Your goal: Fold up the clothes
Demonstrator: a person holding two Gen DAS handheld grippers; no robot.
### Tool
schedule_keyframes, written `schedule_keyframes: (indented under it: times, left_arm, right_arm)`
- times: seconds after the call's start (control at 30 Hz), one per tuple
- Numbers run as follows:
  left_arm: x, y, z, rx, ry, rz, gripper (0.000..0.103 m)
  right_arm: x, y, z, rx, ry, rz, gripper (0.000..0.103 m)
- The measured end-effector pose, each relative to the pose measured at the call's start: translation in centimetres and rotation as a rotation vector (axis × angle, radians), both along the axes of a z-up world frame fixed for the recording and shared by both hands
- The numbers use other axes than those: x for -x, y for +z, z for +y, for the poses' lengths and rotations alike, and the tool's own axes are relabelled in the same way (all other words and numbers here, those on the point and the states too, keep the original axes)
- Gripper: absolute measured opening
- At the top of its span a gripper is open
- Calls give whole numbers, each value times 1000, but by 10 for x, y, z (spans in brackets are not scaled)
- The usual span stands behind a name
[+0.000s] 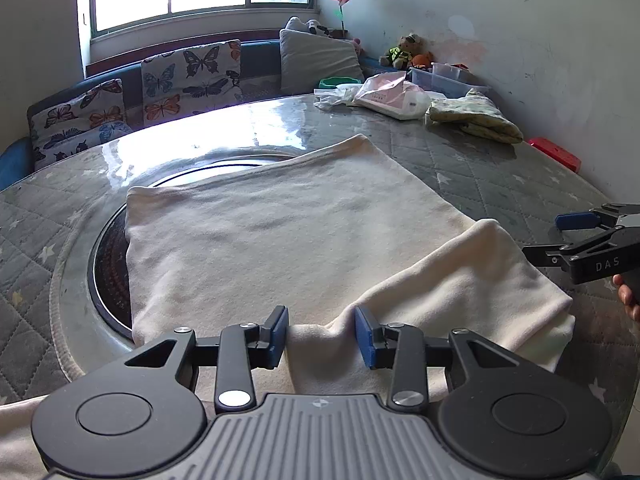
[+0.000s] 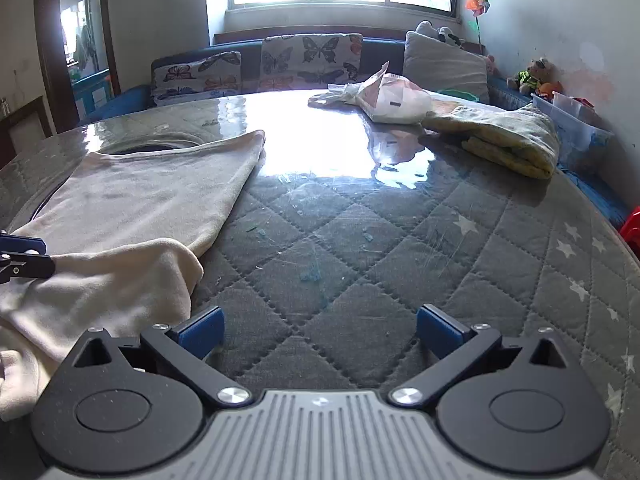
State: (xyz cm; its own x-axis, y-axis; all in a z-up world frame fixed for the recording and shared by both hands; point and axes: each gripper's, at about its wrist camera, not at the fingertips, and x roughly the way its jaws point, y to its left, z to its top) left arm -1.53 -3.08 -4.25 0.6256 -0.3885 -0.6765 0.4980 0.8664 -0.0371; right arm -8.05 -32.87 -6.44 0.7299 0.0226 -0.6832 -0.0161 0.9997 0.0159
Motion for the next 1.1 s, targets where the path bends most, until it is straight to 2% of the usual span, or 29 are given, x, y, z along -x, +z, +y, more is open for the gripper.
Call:
schedule_keyframes:
  times: [0.13,0.43,0.57,0.8,0.9,0.97,1.03,1.1]
  left_arm:
    - [-1,0,0,1,4,5,41]
    - [-2,0,0,-5,3,4,42]
    - [-2,1,0,-11,1,4,42]
    - [-1,4,2,-9,4,5,45]
    - [-2,1,0,-16,0,10,45]
    - [-3,0,0,-11,-1,12,42]
    - [-3,2,1,-8,3,6,27]
    - [-3,4,3,-2,7,0,20]
  right_arm:
    - [3,-2,1,4,-2,-25,103]
    - [1,-2,2,9,-7,-15,103]
    - [6,-5,2,9,0,-52,103]
    - [6,-1,-4,-35,-8,-49,103]
    - [6,4,-10,-99,0,-27,103]
    - [8,8,-12,-140,14,-15,103]
    - [11,12,-10,-157,39,-14,103]
    - [15,17,-7,-160,71,-13,103]
